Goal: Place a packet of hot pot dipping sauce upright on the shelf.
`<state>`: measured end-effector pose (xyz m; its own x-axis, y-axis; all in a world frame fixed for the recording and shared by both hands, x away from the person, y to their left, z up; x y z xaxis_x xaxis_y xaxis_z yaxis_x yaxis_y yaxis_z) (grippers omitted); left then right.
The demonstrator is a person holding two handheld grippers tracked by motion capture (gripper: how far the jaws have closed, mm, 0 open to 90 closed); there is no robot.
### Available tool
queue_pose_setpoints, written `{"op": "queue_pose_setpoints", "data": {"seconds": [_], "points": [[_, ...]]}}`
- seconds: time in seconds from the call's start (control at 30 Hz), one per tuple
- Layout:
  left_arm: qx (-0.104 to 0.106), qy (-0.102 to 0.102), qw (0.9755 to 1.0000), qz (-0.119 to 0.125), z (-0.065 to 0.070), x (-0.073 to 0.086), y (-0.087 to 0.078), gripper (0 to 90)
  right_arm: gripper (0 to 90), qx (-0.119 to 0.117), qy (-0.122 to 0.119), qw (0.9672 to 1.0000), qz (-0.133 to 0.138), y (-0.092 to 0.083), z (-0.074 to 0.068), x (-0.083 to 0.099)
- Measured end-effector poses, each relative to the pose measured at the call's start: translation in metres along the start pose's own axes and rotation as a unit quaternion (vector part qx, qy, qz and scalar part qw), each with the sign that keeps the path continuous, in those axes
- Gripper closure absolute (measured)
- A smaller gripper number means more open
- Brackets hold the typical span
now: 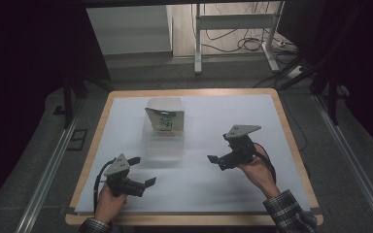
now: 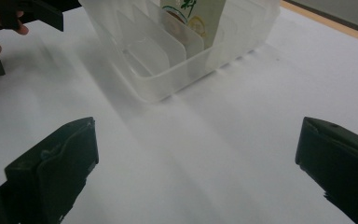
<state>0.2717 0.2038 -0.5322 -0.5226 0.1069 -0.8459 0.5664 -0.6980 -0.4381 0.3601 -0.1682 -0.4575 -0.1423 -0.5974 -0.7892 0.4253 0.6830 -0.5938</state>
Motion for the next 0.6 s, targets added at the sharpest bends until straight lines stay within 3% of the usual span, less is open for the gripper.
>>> {"op": "queue_pose_setpoints", "data": {"seconds": [0.17,0.43,0.6], "points": [[-0.001,-0.001,1.0,0.006,0.0,0.0,-0.002,0.0,0.0,0.009,0.0,1.0,0.003,-0.009,-0.004,0.009],[-0.001,0.003,1.0,0.007,0.001,-0.001,-0.002,0.0,1.3,0.007,0.023,0.9996,0.012,-0.024,-0.007,0.02],[-0.002,0.004,1.0,0.008,0.001,-0.001,-0.002,0.0,1.2,0.022,0.02,0.9995,0.011,-0.032,-0.008,0.024]]}}
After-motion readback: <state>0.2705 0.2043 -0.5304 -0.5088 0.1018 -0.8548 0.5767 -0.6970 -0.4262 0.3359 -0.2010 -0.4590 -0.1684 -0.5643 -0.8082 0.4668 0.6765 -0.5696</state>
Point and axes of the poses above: each handheld gripper's, and its own axes: y roughly forward along the jaws, x roughly out of its underside, z roughly to its right, the point moved 1 cm from there along y, roughly forward along the jaws, and after that the axes turned 12 degrees about -y, right-handed, at the moved point
